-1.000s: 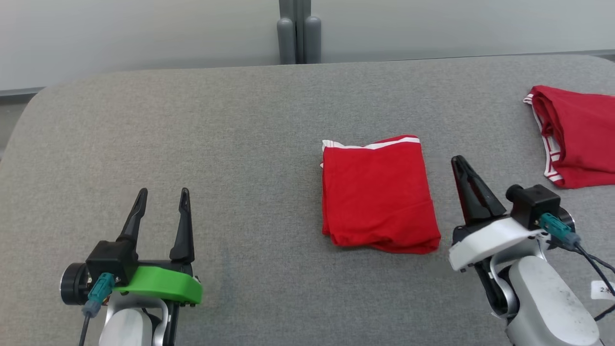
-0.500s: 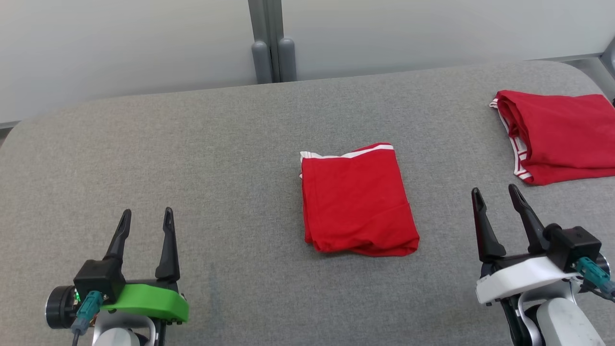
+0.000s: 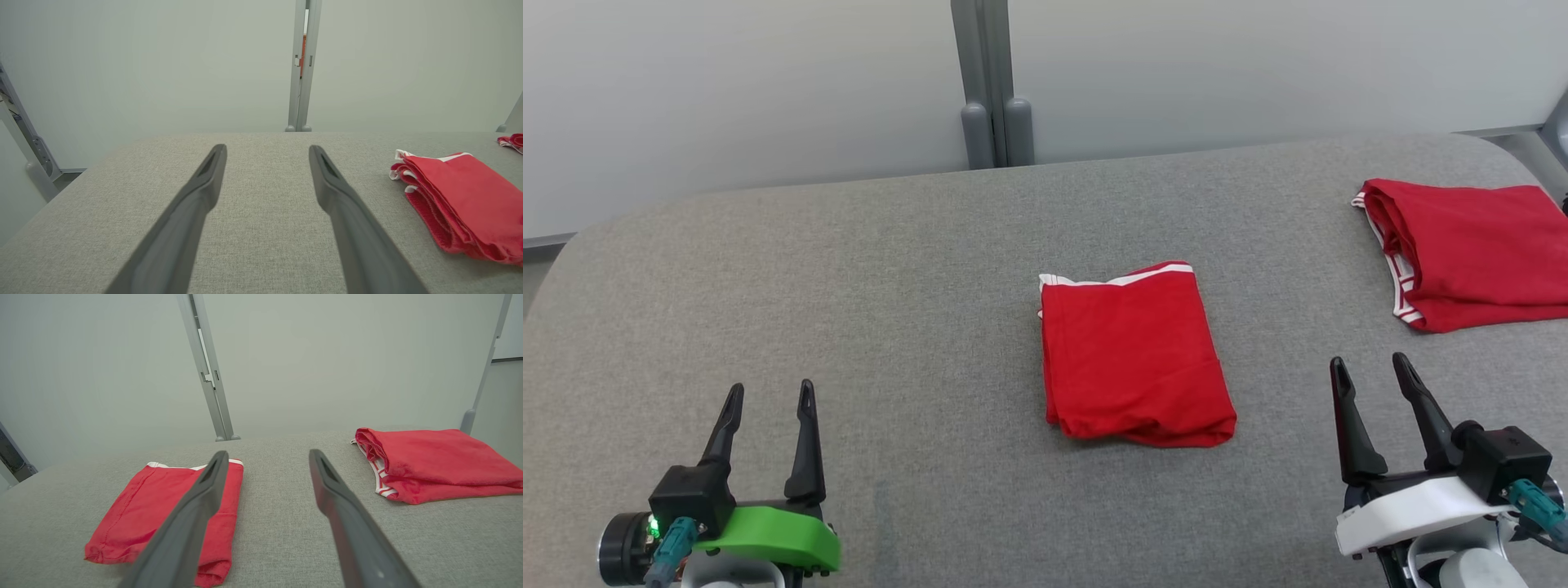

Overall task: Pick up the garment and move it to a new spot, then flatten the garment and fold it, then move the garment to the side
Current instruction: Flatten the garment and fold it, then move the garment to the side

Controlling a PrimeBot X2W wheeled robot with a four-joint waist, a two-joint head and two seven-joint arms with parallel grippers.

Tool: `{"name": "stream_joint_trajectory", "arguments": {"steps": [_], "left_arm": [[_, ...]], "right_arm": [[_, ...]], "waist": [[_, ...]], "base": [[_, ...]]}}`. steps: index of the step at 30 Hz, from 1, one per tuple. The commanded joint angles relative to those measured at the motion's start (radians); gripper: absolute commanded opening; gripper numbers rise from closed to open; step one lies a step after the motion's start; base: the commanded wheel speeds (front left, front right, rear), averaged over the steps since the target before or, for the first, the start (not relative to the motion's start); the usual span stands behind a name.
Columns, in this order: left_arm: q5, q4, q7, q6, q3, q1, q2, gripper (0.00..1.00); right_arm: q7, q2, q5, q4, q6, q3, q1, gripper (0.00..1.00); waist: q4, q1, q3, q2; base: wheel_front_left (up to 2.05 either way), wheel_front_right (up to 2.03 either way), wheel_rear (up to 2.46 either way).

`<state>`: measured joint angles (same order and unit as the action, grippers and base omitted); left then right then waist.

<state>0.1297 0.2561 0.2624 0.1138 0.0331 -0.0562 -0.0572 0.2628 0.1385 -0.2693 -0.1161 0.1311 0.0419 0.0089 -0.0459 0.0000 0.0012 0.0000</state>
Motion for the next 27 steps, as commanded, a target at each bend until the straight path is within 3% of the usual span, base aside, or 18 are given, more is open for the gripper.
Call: {"name": "stream_joint_trajectory", "arguments": {"steps": [1,27], "left_arm": [[-0.004,-0.001,0.003,-0.005,0.002,0.017,-0.010,1.00],[0.022,-0.011,-0.020,-0.022,-0.033,0.018,-0.023,1.00]], "right_arm": [[0.002,-0.005,-0.002,0.000,-0.001,0.003,0.011,1.00],[-0.027,-0.014,0.037,0.023,-0.001,-0.007,0.014,1.00]], "waist": [[0.004,0.0000,-0.005,0.0000],[0.032,0.0000,-0.001,0.0000]], "base": [[0.00,0.00,0.00],[0.00,0.00,0.00]]}}
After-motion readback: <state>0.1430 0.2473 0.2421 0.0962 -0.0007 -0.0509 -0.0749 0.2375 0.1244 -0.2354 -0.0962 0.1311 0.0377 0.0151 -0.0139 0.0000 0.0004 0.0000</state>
